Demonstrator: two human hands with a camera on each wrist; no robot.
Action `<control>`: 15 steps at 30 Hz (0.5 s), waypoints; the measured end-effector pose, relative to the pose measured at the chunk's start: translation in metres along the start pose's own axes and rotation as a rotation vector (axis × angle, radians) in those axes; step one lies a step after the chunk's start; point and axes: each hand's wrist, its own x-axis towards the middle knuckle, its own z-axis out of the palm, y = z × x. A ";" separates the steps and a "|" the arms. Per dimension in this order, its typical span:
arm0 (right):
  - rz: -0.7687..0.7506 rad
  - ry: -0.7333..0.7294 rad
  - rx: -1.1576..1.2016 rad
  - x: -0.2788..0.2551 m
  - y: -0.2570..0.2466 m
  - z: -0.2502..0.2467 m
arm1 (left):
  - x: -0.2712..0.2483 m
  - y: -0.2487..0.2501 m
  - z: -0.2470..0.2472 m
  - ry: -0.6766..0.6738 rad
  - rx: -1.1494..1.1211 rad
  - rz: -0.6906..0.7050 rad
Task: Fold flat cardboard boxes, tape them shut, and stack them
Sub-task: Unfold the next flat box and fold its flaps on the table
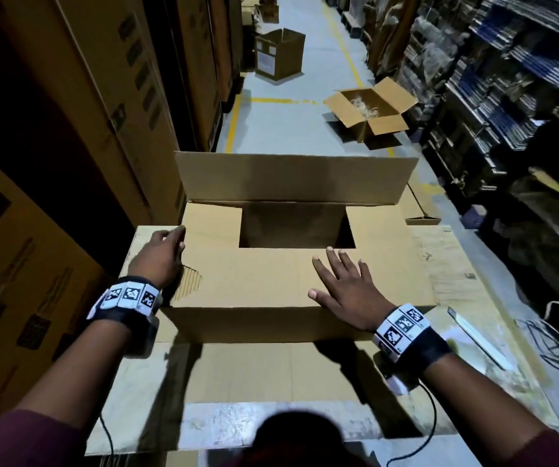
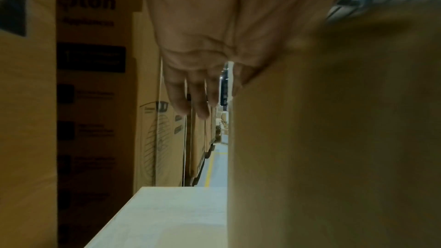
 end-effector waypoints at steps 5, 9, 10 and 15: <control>-0.031 -0.034 0.020 0.003 0.005 -0.001 | -0.013 0.031 0.005 0.084 0.010 -0.003; -0.077 -0.128 0.060 0.009 0.013 -0.030 | -0.037 0.099 0.017 0.040 0.042 0.224; -0.102 -0.105 0.090 0.011 0.016 -0.040 | -0.042 0.117 0.024 -0.004 0.045 0.286; -0.232 0.284 0.190 0.033 0.031 -0.093 | -0.042 0.156 0.055 -0.111 0.068 0.254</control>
